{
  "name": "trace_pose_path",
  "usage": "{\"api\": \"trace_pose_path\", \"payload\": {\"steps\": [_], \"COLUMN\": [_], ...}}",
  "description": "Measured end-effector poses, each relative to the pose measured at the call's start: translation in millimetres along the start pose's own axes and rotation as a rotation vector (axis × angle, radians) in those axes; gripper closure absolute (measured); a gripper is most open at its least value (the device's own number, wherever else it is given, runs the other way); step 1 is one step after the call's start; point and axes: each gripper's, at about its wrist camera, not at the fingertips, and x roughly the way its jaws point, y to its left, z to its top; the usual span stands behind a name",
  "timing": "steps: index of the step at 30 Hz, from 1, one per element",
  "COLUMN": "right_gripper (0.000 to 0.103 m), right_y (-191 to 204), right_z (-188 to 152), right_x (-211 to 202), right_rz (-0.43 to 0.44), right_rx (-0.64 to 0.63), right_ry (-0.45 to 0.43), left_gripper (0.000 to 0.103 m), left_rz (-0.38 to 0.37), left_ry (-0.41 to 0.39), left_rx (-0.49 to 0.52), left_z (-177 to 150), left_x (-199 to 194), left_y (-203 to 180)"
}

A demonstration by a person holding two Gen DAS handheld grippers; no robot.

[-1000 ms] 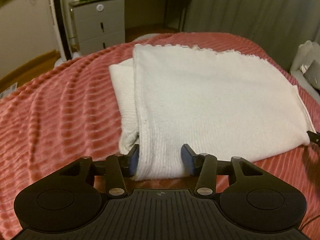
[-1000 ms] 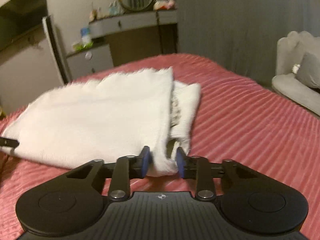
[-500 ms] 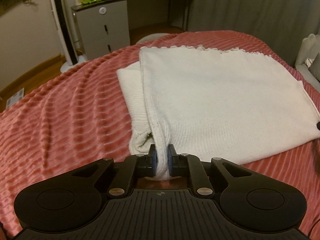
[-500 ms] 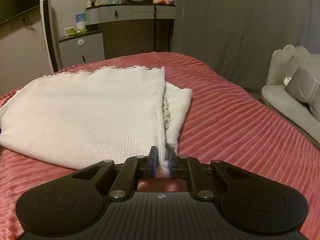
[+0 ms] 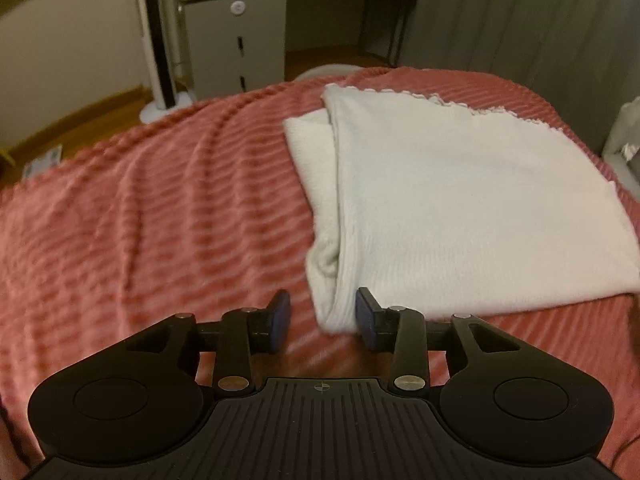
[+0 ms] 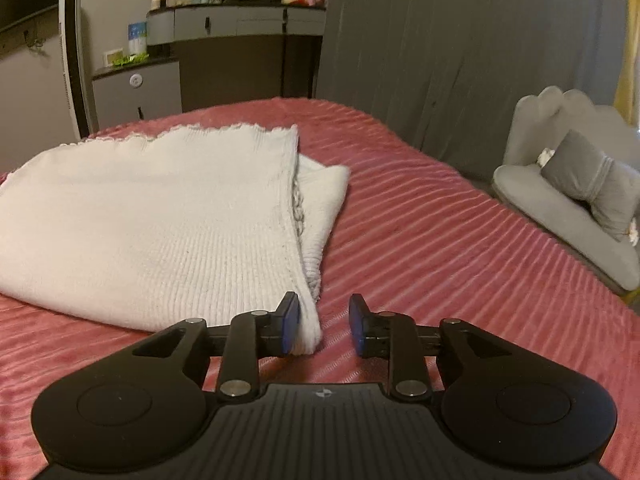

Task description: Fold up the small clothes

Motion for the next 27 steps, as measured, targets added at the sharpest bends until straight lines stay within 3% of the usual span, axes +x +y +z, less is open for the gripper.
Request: {"api": "trace_pose_path", "payload": {"steps": [3, 8, 15, 20, 27], "right_gripper": [0.078, 0.077, 0.077, 0.076, 0.075], "right_y": [9.7, 27.3, 56.3, 80.0, 115.2], "right_z": [-7.9, -19.9, -16.4, 4.4, 24.3], "right_x": [-19.2, -57.3, -106.7, -131.1, -120.2], "right_rz": [-0.040, -0.012, -0.002, 0.001, 0.097], "right_rx": [-0.040, -0.031, 0.018, 0.016, 0.082], "right_ry": [-0.028, -0.027, -0.010, -0.052, -0.060], "left_gripper": [0.058, 0.053, 0.045, 0.032, 0.026], "left_rz": [-0.032, -0.098, -0.178, -0.184, -0.223], "left_ry": [0.021, 0.068, 0.063, 0.001, -0.023], "left_rx": [-0.037, -0.083, -0.122, -0.165, -0.221], "left_z": [-14.5, -44.0, -71.5, -67.3, -42.0], "left_x": [-7.5, -22.7, -59.6, -76.8, -71.7], "left_y": [4.4, 7.2, 20.7, 45.4, 62.3]}}
